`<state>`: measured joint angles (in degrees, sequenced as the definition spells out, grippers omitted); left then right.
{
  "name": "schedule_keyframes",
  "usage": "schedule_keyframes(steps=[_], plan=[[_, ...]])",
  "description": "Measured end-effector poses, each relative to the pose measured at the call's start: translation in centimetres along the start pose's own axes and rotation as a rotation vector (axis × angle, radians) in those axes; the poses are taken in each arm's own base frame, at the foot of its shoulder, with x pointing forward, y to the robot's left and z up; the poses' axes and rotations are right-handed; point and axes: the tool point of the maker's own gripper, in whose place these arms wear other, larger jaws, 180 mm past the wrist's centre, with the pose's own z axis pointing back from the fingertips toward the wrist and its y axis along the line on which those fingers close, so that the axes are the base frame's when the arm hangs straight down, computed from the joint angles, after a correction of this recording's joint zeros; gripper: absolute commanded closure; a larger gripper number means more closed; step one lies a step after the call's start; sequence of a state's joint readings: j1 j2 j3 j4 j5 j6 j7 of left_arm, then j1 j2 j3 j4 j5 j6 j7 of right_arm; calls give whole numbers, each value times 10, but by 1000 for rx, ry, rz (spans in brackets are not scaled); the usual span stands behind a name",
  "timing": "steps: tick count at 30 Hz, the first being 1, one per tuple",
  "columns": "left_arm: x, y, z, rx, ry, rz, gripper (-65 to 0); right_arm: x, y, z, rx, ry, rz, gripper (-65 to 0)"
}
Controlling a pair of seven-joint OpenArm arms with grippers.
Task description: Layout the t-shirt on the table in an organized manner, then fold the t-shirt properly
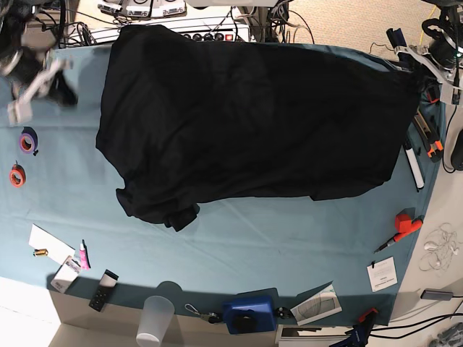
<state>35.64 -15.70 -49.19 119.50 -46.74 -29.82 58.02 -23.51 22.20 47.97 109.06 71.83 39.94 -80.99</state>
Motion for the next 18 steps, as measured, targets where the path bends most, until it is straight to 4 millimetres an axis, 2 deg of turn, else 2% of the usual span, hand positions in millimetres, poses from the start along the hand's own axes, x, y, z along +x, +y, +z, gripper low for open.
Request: schedule_keyframes(steps=[3,8,14,18], plan=[[1,0,0,0,-9,1,0,11,-6,-3,-26,-22,19,0],[9,1,0,2,-46,-1,0,43,-11,-6,-50,-111,53,0],[11,2,-1,10,-47,-7,0,55,-16,-7,-74,-138,68,0],[11,2,-1,10,-47,-7,0,50,-20,-7,-98,-114,70,0]])
